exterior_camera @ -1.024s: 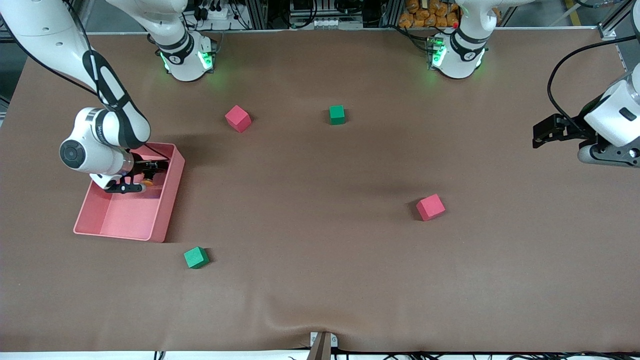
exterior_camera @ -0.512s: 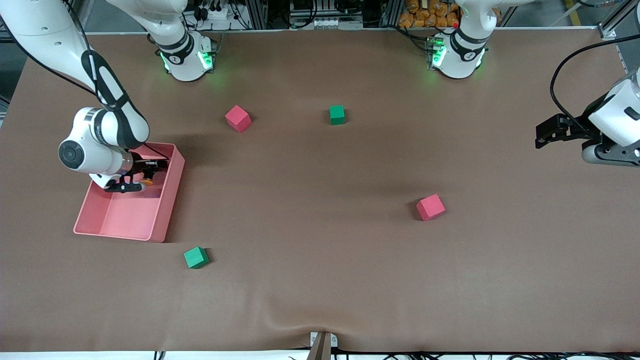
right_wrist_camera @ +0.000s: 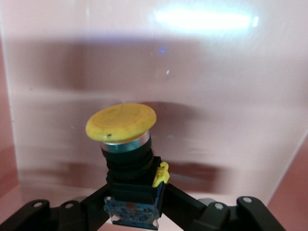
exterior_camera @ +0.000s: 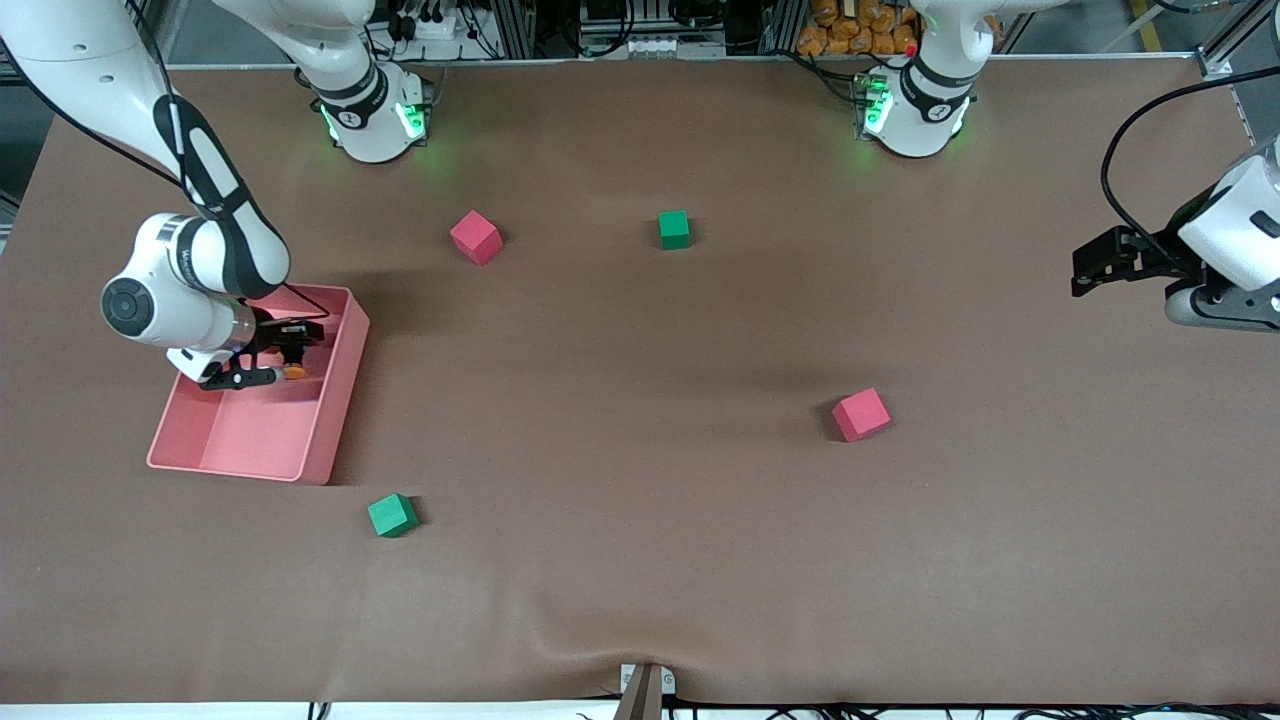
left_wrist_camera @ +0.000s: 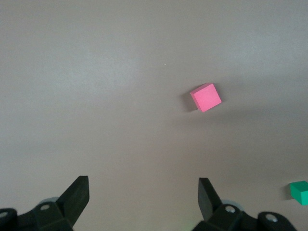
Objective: Place and upright button with both arms
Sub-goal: 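Lift the button out of the tray with the right gripper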
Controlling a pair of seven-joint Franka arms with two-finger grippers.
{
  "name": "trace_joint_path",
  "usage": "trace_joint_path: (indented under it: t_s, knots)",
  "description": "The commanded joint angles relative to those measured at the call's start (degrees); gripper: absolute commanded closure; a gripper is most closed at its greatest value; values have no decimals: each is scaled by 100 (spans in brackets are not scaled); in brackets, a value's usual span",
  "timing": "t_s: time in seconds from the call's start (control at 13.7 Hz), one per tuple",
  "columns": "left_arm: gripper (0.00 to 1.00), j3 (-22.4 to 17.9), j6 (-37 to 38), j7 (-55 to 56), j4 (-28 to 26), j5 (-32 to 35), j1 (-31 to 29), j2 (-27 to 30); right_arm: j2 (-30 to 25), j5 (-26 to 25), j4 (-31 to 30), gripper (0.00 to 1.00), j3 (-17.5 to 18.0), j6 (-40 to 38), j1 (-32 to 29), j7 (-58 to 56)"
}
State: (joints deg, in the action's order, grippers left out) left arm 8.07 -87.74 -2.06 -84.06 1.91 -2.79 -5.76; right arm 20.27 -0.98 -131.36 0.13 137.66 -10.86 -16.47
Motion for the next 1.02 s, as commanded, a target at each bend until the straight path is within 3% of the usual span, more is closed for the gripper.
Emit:
trace_joint_path:
  t_s: [0.0,0.95]
  knots:
    - [0,19,20,-23,21,108,-11,58,-242,-52,162,100,66,-344,-162,-312]
    - [0,10,-6,-31,30,56,-29,66,-251,-43,1674,100,110,-2004,-127,-647]
